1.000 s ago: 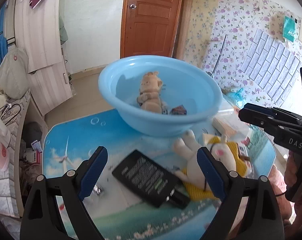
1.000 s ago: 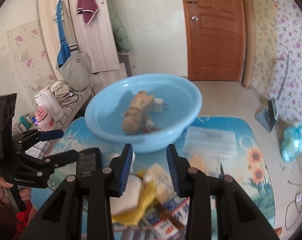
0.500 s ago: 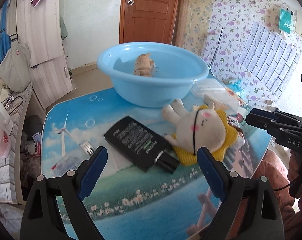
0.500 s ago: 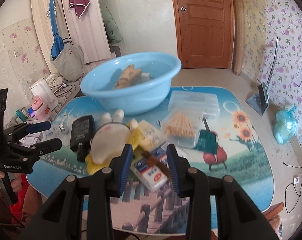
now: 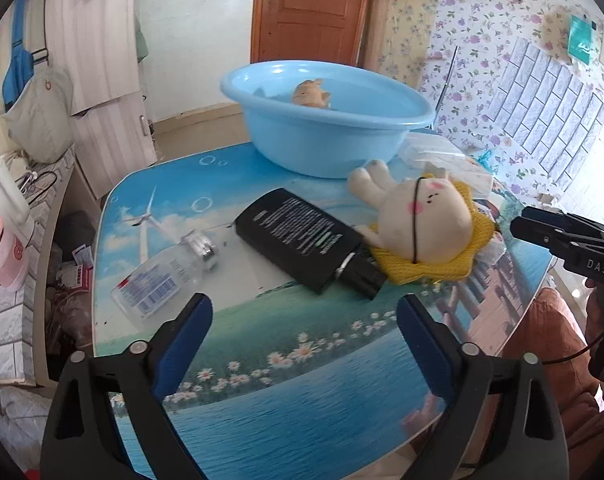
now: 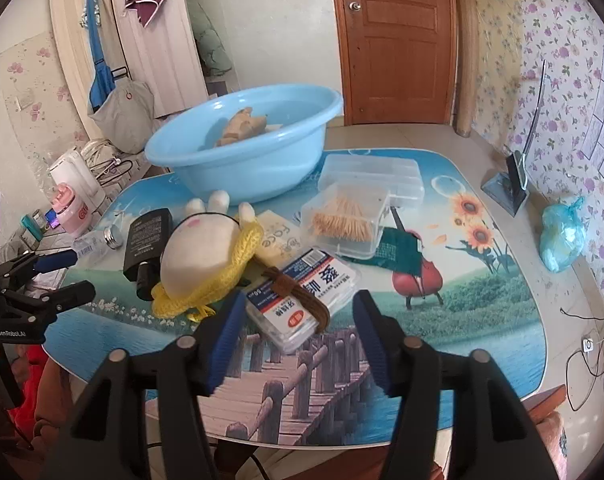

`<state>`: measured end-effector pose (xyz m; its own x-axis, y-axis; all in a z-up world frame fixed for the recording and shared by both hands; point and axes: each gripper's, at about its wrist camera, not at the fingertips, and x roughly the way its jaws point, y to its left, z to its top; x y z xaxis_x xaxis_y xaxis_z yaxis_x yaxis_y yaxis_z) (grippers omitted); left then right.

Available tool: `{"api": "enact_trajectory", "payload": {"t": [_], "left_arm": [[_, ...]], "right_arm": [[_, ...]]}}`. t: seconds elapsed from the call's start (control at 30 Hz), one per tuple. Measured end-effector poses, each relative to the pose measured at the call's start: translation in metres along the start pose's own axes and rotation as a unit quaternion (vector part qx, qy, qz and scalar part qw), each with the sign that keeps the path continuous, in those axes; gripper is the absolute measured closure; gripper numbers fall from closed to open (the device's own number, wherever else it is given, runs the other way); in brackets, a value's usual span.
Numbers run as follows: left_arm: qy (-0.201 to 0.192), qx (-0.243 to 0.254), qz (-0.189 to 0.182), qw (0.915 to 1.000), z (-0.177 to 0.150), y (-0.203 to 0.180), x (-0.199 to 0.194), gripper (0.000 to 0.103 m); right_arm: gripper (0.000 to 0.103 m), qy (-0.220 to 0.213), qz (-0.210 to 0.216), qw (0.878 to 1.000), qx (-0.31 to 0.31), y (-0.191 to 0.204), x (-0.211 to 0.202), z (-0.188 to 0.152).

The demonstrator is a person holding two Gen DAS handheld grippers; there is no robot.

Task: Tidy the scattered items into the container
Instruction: 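Withdraw both tools from the basin back over the table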

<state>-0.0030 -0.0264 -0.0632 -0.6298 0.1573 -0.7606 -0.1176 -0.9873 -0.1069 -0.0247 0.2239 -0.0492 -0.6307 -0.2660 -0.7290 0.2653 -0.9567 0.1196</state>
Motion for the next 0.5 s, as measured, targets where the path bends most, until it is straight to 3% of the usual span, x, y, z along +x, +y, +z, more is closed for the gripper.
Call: {"api": "enact_trajectory", "payload": {"t": [0.13,0.5], "left_arm": [[0.005,-0.010,0.011,0.9999,-0.004,0.015,0.001,0.007],[0.004,-0.032,0.049,0.9983,-0.004,0.057,0.007,0.007]], "right_arm": [[0.038,0.005,-0.005,1.000,-0.003,0.003,0.003,0.000],[0.036,0.020,-0.013,1.000,0.012,0.009,0.016,0.001]]}}
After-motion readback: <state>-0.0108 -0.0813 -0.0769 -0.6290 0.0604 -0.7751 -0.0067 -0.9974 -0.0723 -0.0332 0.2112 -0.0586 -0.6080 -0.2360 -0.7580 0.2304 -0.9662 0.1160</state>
